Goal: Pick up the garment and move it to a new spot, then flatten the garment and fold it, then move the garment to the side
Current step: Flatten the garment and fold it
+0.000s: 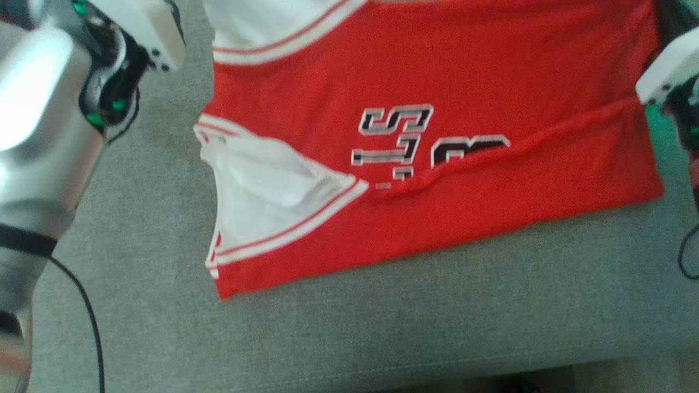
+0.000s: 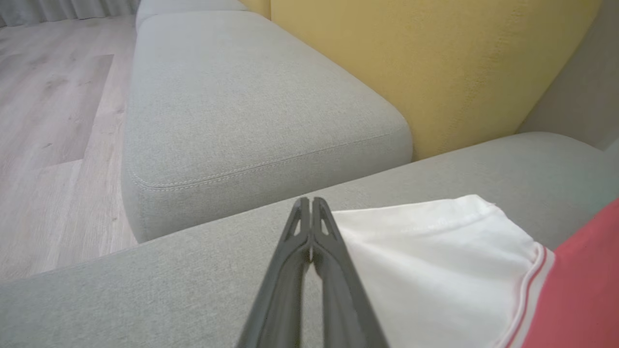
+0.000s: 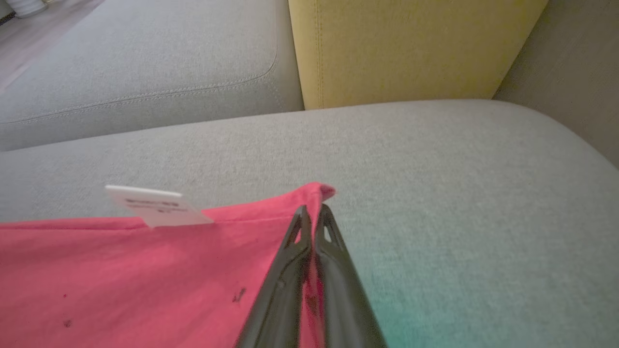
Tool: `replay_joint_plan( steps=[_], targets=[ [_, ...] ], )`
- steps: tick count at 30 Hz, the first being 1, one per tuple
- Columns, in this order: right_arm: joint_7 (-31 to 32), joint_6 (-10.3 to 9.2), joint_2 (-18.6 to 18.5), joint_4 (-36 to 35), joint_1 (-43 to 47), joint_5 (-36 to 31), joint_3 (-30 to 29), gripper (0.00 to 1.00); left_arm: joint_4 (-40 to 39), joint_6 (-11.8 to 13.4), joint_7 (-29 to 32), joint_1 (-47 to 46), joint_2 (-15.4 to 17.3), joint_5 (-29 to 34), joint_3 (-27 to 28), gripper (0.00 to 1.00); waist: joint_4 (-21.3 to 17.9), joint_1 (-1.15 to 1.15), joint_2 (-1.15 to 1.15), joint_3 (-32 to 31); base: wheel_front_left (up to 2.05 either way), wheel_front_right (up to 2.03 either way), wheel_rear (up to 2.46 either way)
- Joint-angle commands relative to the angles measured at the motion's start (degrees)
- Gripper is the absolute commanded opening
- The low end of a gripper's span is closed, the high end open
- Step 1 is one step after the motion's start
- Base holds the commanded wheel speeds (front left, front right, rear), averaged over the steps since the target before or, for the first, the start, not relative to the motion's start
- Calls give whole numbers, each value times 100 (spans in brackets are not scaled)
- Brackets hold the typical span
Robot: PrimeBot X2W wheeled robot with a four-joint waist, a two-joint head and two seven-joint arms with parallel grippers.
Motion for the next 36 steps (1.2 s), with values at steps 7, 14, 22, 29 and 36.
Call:
replay_joint_plan(
  steps=[7, 14, 22, 29, 36],
  targets=[
    [-546, 37, 14, 316, -823, -275, -53, 0, 466, 47, -419, -871, -1, 107, 388, 0, 31, 0, 0, 283, 0, 0, 0],
    [-1031, 37, 139, 709, -1121, -323, 22, 0, 967, -92, -814, -1091, -276, 146, 390, 0, 103, 0, 0, 356, 0, 0, 0],
    [-1309, 37, 26, 831, -800, -15, 333, 0, 1140, -388, -919, -812, -283, 278, 107, 0, 175, 0, 0, 136, 0, 0, 0],
    [-1273, 37, -156, 666, -446, 370, 645, 0, 851, -484, -856, -378, -112, 289, -84, 0, 213, 0, 0, -134, 0, 0, 0],
    [-889, 37, -484, 333, 31, 848, 1064, 0, 20, -305, -649, 281, 253, 196, -166, 0, 316, 0, 0, -441, 0, 0, 0]
  ],
)
